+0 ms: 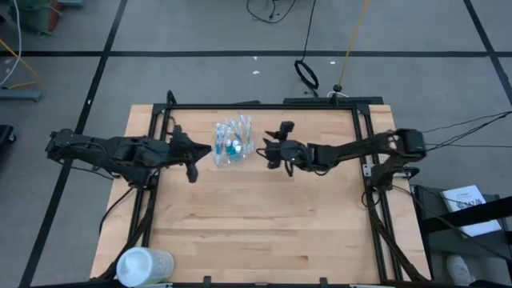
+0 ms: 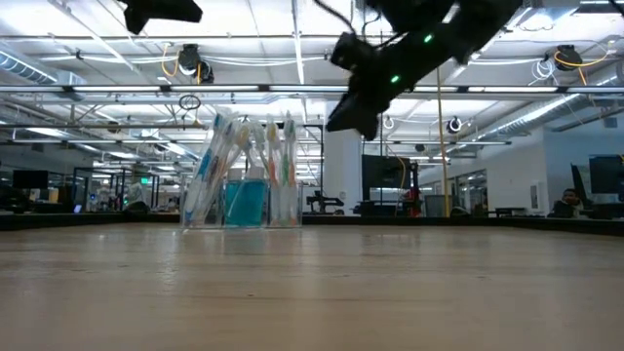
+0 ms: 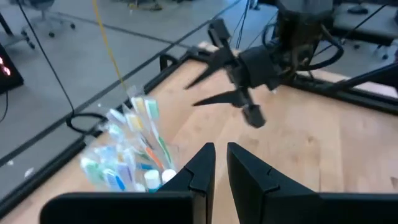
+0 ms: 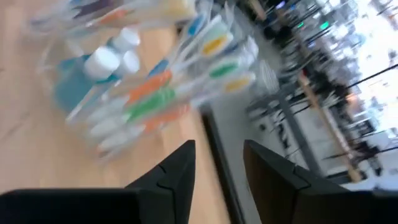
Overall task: Pick & Place toothbrushing station
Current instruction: Return to Home Position
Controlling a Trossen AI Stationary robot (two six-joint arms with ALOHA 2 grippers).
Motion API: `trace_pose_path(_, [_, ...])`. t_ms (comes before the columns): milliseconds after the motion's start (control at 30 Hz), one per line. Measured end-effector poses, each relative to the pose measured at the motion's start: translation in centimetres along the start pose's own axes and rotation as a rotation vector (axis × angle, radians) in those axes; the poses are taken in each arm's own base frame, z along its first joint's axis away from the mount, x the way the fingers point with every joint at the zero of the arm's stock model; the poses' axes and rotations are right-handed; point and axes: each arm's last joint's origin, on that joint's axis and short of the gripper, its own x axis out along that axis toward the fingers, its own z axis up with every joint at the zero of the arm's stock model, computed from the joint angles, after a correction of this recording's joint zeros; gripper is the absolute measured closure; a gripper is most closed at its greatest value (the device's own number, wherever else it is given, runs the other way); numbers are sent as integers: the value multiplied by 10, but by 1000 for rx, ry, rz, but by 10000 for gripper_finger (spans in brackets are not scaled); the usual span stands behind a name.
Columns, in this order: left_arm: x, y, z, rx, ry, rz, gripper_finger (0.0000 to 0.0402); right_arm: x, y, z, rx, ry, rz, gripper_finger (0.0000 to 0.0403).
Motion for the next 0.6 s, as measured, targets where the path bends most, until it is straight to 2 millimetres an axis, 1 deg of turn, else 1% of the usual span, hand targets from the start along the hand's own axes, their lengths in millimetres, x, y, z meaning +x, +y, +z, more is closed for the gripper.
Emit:
trace_pose_path(67, [-10, 4, 2, 14, -25, -11, 357, -17, -7, 2, 0, 44, 39, 271])
trace_pose_path(167, [-28, 14, 4, 50, -63, -27, 357, -45, -23, 2, 70, 94, 104, 273])
trace_pose_path(233, [-40, 21, 4, 88, -81, -24, 357, -64, -36, 1, 142, 110, 145, 278])
trace_pose_path(300, [-49, 26, 4, 115, -99, -7, 357, -83, -49, -2, 227, 90, 195, 284])
trace_pose_path(400, [-59, 34, 2, 151, -110, 19, 357, -109, -64, -14, 313, -6, 311, 294])
trace_pose_path(467, [-65, 38, 0, 185, -110, 22, 357, -126, -70, -27, 327, -78, 410, 299])
trace_pose_path(600, [-70, 43, -4, 257, -118, 17, 357, -156, -75, -54, 377, -245, 576, 308])
